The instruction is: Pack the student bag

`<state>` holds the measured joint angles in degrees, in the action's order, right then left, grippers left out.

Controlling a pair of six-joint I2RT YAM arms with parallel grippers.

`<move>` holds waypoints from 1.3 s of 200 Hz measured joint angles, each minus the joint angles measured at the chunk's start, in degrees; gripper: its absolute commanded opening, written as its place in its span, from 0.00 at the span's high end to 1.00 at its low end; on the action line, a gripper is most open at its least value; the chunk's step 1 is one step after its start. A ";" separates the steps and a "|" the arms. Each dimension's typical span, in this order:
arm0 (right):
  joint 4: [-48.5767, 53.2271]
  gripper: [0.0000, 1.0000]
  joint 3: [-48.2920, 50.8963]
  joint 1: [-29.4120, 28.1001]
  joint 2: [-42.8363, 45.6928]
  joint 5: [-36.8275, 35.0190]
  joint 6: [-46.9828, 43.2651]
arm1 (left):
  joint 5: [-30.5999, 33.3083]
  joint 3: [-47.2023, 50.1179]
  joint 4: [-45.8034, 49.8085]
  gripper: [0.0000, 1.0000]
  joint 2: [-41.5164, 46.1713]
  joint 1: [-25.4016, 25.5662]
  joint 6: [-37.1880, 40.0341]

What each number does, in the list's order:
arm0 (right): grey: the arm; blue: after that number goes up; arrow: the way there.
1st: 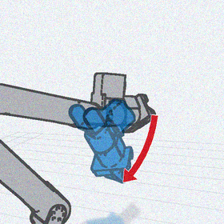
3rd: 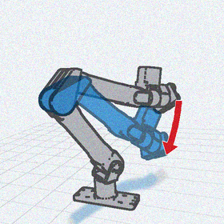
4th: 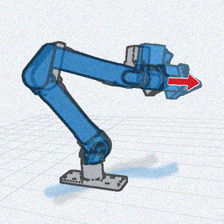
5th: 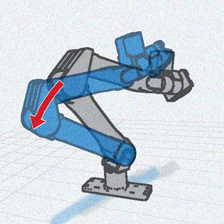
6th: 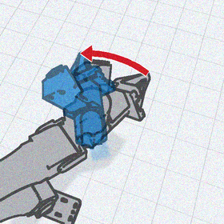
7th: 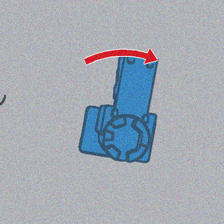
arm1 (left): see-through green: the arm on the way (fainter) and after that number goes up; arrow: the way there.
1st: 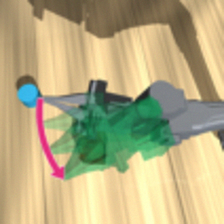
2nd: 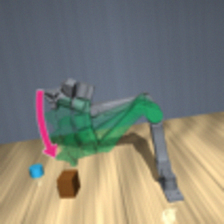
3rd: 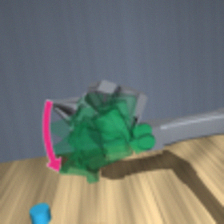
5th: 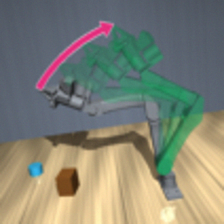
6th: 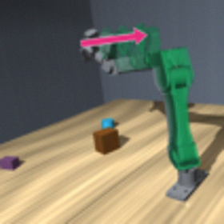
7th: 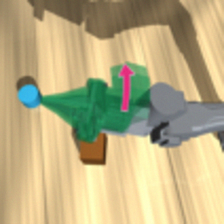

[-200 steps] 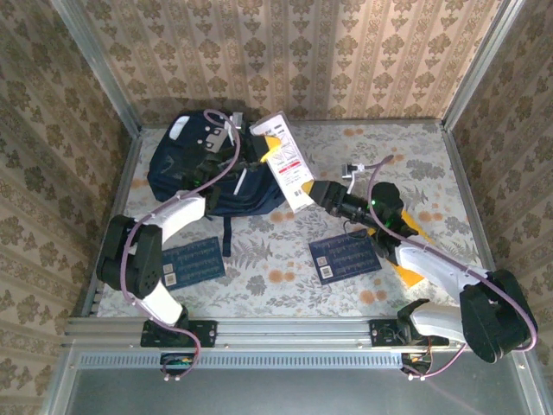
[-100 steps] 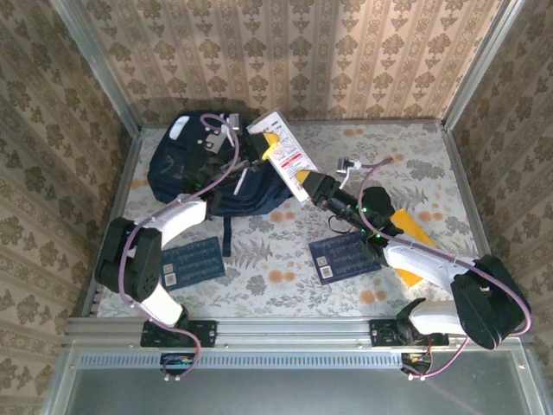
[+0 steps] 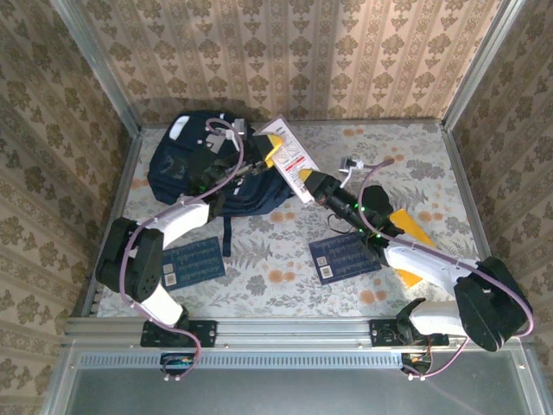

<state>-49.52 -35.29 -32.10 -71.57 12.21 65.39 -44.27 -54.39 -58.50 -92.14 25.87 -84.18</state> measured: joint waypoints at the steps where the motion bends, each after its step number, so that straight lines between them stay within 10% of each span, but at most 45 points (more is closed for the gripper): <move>1: 0.17 0.98 0.04 0.00 0.15 -0.07 -0.15 | -0.07 0.00 0.20 0.41 0.00 -0.07 0.22; 88: 22.62 0.99 6.67 2.67 18.40 -4.28 -13.22 | 11.34 -30.53 74.64 0.32 -0.72 -6.97 53.88; 183: 30.82 0.97 11.91 5.29 25.24 -1.79 -19.65 | 10.51 -40.61 89.94 0.40 -24.52 -11.28 64.98; 260: 31.76 0.97 13.66 8.46 23.82 1.88 -20.26 | 9.73 -47.56 91.06 0.66 -30.40 -9.42 66.29</move>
<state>-17.76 -21.63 -23.64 -47.75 14.09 45.12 -34.54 -101.95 32.56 -122.54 16.45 -17.89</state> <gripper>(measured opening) 0.125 0.342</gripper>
